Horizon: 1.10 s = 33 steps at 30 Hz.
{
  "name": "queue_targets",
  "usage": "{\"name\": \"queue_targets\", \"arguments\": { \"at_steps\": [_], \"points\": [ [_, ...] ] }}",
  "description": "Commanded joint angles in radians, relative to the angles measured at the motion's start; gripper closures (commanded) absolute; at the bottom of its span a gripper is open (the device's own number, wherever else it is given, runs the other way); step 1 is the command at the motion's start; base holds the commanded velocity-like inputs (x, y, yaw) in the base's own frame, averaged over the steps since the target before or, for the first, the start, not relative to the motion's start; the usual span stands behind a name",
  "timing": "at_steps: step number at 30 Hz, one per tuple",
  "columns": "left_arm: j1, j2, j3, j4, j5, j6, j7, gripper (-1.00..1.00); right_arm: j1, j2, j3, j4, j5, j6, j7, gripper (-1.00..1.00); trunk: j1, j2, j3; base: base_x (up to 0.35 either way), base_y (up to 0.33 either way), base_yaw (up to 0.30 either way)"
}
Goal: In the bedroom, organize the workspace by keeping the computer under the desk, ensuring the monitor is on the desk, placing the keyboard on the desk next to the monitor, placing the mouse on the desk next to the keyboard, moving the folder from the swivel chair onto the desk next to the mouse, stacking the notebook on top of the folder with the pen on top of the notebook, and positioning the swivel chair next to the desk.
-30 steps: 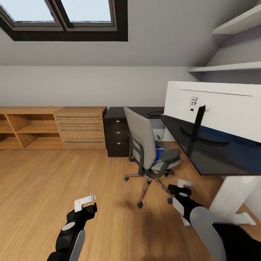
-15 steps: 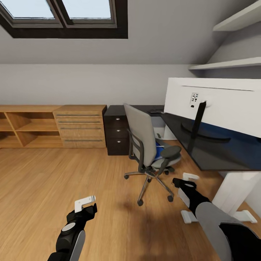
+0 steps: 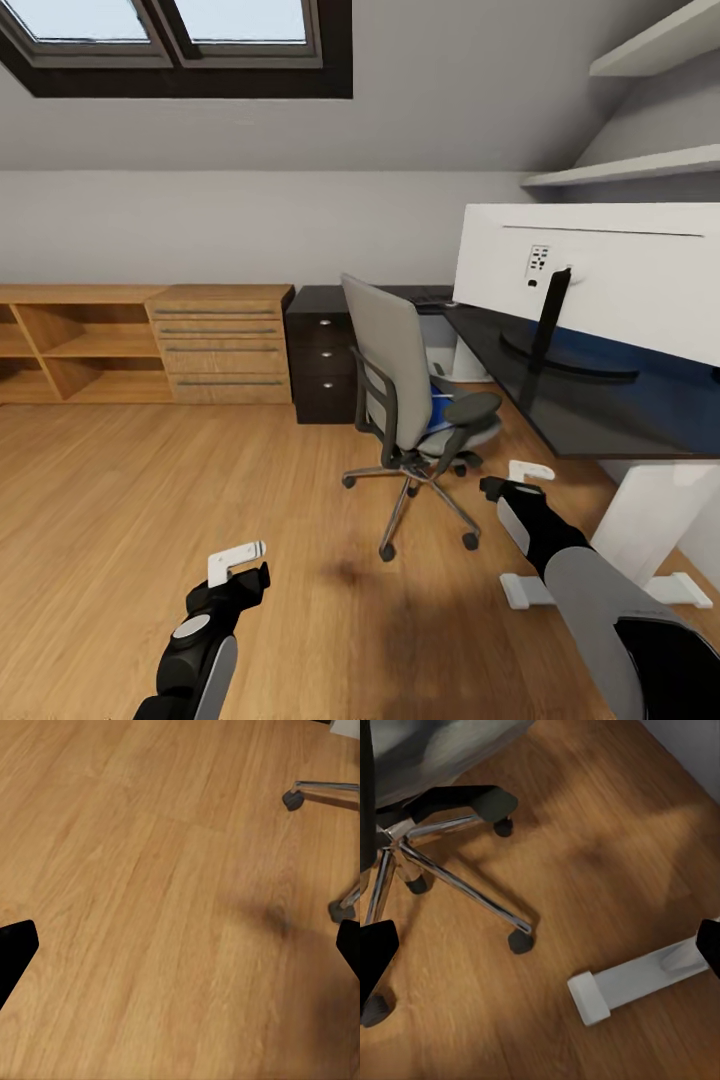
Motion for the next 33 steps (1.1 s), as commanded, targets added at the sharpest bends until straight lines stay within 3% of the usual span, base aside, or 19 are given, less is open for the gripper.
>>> {"name": "queue_targets", "arguments": {
  "at_steps": [1, 8, 24, 28, 33],
  "points": [
    [-0.001, 0.0, -0.002, 0.002, 0.01, 0.002, 0.01, -1.0, 0.0, 0.002, 0.002, -0.003, -0.01, 0.001, -0.004, -1.0, 0.004, -0.008, -0.004, 0.0, 0.0, 0.0],
    [-0.001, -0.002, -0.007, 0.02, 0.011, 0.003, 0.008, -1.0, 0.001, 0.064, 0.0, -0.008, -0.009, -0.034, -0.01, -1.0, 0.031, -0.057, -0.026, 0.0, 0.0, 0.0],
    [-0.001, -0.002, -0.012, 0.021, 0.011, 0.007, 0.008, -1.0, 0.004, 0.07, -0.001, -0.005, -0.007, -0.136, -0.012, -1.0, 0.092, -0.169, -0.076, 0.0, 0.0, 0.0],
    [0.0, 0.001, -0.013, 0.039, 0.013, 0.007, 0.006, -1.0, 0.004, 0.067, -0.002, -0.002, -0.006, -0.219, -0.013, -1.0, 0.092, -0.169, -0.076, 0.0, 0.0, 0.0],
    [0.0, 0.002, -0.013, 0.066, 0.012, 0.004, 0.004, -1.0, 0.005, 0.062, -0.002, -0.001, -0.006, -0.223, -0.012, -1.0, 0.092, -0.169, -0.076, 0.093, 0.0, 0.0]
  ]
}}
